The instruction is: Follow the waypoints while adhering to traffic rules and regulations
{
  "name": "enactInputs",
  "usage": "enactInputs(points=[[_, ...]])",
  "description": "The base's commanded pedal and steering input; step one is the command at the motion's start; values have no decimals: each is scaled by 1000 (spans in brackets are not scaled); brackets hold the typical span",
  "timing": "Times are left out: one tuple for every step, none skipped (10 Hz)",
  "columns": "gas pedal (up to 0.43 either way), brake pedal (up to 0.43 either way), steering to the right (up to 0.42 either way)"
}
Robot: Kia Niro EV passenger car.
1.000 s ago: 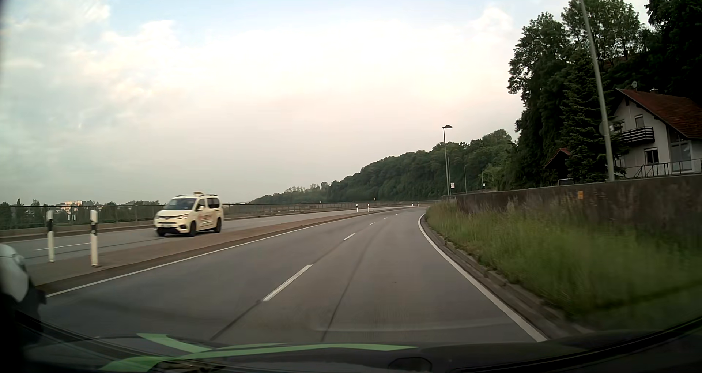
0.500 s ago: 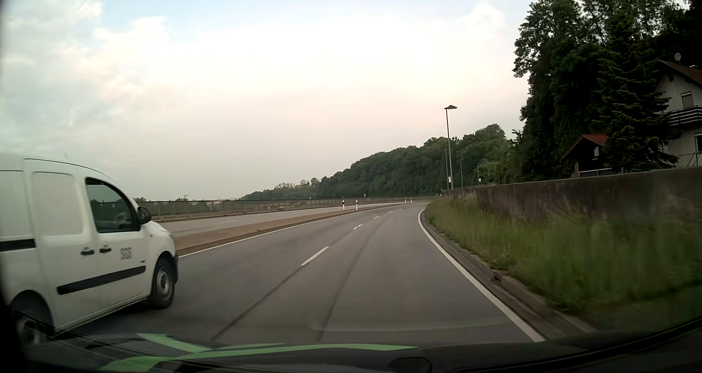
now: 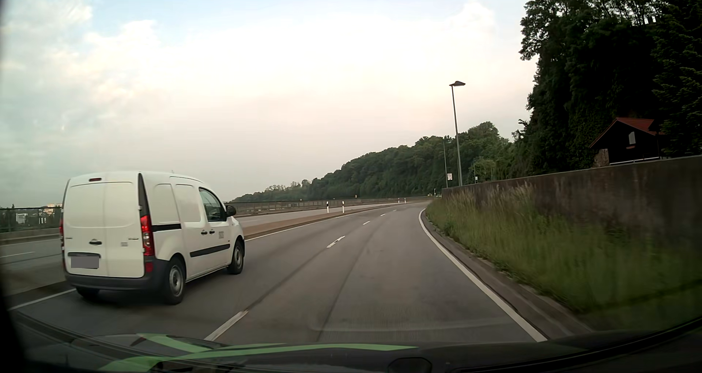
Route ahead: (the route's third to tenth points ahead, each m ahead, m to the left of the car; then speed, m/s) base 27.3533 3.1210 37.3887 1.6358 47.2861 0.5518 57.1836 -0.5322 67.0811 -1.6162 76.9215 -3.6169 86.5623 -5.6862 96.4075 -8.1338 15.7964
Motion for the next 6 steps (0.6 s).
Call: enactInputs(points=[[87, 0, 9], [87, 0, 9], [87, 0, 10], [87, 0, 10], [87, 0, 10], [87, 0, 10]])
